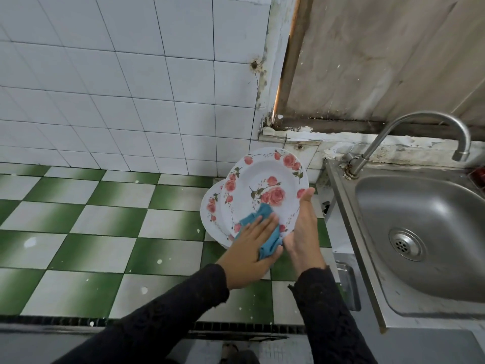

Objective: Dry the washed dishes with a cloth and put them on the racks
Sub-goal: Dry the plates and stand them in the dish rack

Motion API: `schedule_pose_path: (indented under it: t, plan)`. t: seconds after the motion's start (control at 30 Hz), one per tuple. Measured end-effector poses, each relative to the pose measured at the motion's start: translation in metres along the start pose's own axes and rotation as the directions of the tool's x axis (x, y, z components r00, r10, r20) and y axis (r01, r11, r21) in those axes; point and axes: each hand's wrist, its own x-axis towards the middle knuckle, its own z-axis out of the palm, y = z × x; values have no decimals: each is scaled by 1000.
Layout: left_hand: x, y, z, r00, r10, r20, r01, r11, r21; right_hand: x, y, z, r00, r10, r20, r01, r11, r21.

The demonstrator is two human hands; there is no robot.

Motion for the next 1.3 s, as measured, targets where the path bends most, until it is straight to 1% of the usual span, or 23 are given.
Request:
schedule_pose_path:
  t: [0.07,0.1,0.17,0.23,0.33,0.43,0.5,0.53,0.57,0.6,0.63,0.67,0.7,0.77,0.83,0.87,0.93,1.03,1.1,1.13,1.17,1.23,1.3]
  plan:
    - [3,-5,-4,997,69,-37,-68,997,24,2,2,3,1000,4,-20,-4,1000,20]
    - [5,-12,-7,991,117,-58,-113,991,76,3,2,3,1000,7,-24,-6,999,33]
    - [8,-28,-15,972,213,-97,-186,954,236,5,0,2,1000,21,-2,-21,997,78]
    - [10,-38,-22,953,274,-129,-216,913,345,5,-4,3,999,47,24,-49,989,138]
    - [9,-42,-30,918,348,-190,-254,885,391,5,-7,0,996,89,15,-91,984,151]
    - [7,-36,-41,863,418,-284,-272,858,436,4,-10,-3,995,98,31,-100,992,71]
    - [7,-29,-50,827,424,-368,-275,877,393,2,-15,-5,994,111,11,-111,994,-3]
    - [7,-27,-54,808,403,-429,-274,902,333,2,-17,-7,994,108,4,-108,994,-35]
    - [7,-21,-58,793,347,-501,-269,937,225,2,-18,-9,995,96,2,-96,994,-54]
    - [6,-15,-63,786,247,-567,-259,964,60,2,-17,-11,996,90,-10,-91,993,-79]
    - [5,-8,-68,786,106,-609,-247,957,-152,2,-15,-13,995,89,-33,-93,988,-123]
    - [4,-1,-74,796,-41,-604,-237,897,-373,1,-11,-15,994,89,-62,-98,980,-173]
    - [3,2,-79,804,-166,-571,-225,804,-550,1,-6,-16,992,90,-92,-108,970,-217]
    - [2,0,-88,814,-321,-484,-213,610,-763,-1,5,-23,980,145,-138,-176,952,-251]
    - [-1,-7,-94,830,-428,-357,-197,373,-907,-8,13,-27,975,193,-107,-214,947,-239]
    - [-3,-9,-97,832,-472,-290,-179,268,-947,-11,15,-28,977,201,-70,-212,954,-212]
    - [-5,-14,-99,824,-530,-197,-139,148,-979,-11,18,-27,978,209,-8,-208,972,-106]
    - [-8,-27,-97,794,-598,-111,-75,85,-994,-10,17,-21,978,207,32,-209,976,64]
    - [-11,-37,-94,769,-638,-42,-51,5,-999,-10,14,-18,976,217,29,-218,955,201]
    - [-13,-41,-92,759,-651,-4,-43,-44,-998,-11,11,-16,975,221,17,-218,948,231]
    - [-14,-43,-89,745,-667,11,-49,-72,-996,-12,6,-15,977,214,16,-212,948,240]
    - [-15,-39,-85,713,-701,-22,-124,-95,-988,-11,-2,-11,985,171,24,-172,962,209]
    - [-15,-29,-82,655,-748,-106,-218,-52,-975,-10,-8,-6,994,109,6,-109,976,191]
